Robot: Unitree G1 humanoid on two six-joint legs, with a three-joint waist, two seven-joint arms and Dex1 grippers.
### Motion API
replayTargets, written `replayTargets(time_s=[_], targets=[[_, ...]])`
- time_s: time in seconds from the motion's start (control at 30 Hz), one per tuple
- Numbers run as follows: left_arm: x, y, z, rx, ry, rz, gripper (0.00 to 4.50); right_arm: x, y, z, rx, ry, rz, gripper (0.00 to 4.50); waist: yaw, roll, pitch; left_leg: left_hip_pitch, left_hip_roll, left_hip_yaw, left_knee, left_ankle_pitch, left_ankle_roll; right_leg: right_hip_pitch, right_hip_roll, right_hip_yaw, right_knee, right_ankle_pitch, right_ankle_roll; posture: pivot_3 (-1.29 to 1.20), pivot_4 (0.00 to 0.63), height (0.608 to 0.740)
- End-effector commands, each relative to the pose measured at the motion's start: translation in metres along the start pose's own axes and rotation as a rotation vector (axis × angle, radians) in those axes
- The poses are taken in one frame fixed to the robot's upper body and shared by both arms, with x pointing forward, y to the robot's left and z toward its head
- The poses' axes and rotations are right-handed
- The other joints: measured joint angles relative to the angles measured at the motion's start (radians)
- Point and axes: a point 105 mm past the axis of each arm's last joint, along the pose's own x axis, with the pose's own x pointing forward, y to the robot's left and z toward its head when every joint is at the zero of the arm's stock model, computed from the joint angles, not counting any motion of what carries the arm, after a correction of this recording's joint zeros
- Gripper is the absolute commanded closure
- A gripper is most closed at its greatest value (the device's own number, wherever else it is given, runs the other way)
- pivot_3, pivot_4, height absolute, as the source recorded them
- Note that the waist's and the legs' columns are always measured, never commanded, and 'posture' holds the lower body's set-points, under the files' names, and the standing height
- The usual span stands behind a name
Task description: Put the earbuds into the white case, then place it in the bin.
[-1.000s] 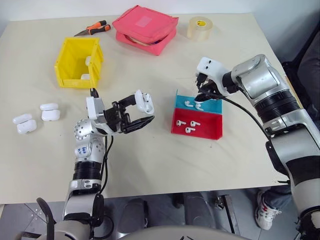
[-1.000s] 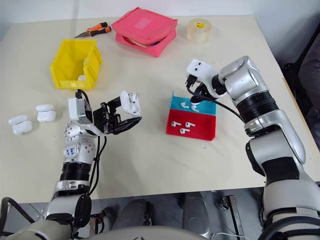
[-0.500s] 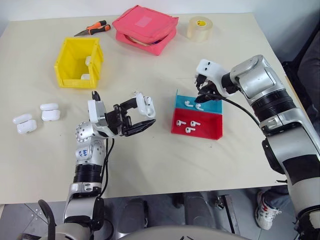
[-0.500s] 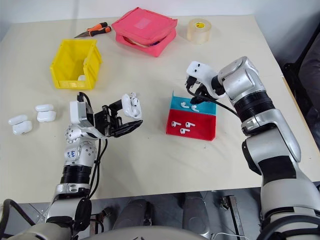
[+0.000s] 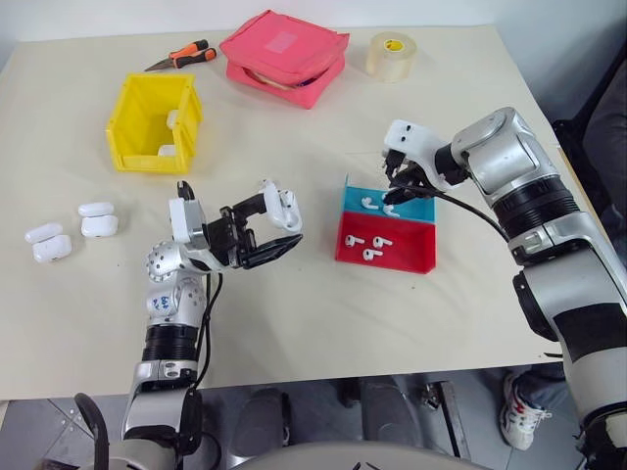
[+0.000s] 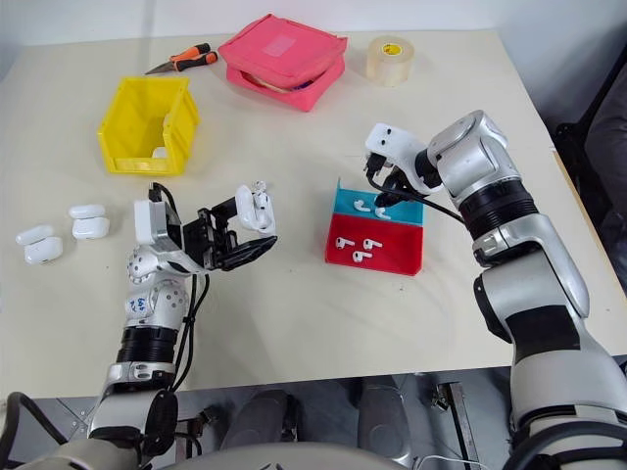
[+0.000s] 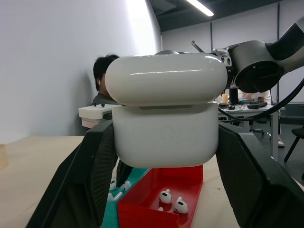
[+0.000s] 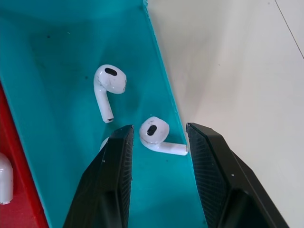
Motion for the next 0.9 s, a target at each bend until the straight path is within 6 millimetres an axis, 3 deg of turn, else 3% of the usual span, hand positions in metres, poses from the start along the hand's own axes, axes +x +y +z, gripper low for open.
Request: replayTargets(time_s=[0.03, 0.53, 0.7, 0.9], targets=[[0.003, -0.001, 0.010, 0.041, -0.020, -0.014, 1.71, -0.003, -0.002, 0.002, -0.010, -0.024, -0.005, 2.67, 0.000, 0.000, 0.000, 0.000, 0.000, 0.000, 0.000, 0.000, 0.000, 0.000, 0.000, 0.000, 0.000, 0.000, 0.000, 0.00, 0.150, 0.740], [0.001, 0.000, 0.011, 0.052, -0.014, -0.004, 1.71, 0.003, -0.001, -0.001, -0.068, 0.006, 0.008, 2.67, -0.001, 0.000, 0.000, 0.000, 0.000, 0.000, 0.000, 0.000, 0.000, 0.000, 0.000, 0.000, 0.000, 0.000, 0.000, 0.00, 0.150, 0.740], [0.001, 0.002, 0.012, 0.054, -0.012, 0.000, 1.71, 0.004, -0.003, -0.002, -0.083, 0.012, 0.000, 4.07, -0.001, 0.000, 0.000, 0.000, 0.000, 0.000, 0.000, 0.000, 0.000, 0.000, 0.000, 0.000, 0.000, 0.000, 0.000, 0.00, 0.150, 0.740], [0.001, 0.003, 0.012, 0.057, -0.011, -0.004, 1.71, -0.005, -0.006, 0.009, -0.064, -0.068, -0.006, 4.07, -0.001, 0.001, 0.000, 0.000, 0.000, 0.000, 0.000, 0.000, 0.000, 0.000, 0.000, 0.000, 0.000, 0.000, 0.000, 0.00, 0.150, 0.740]])
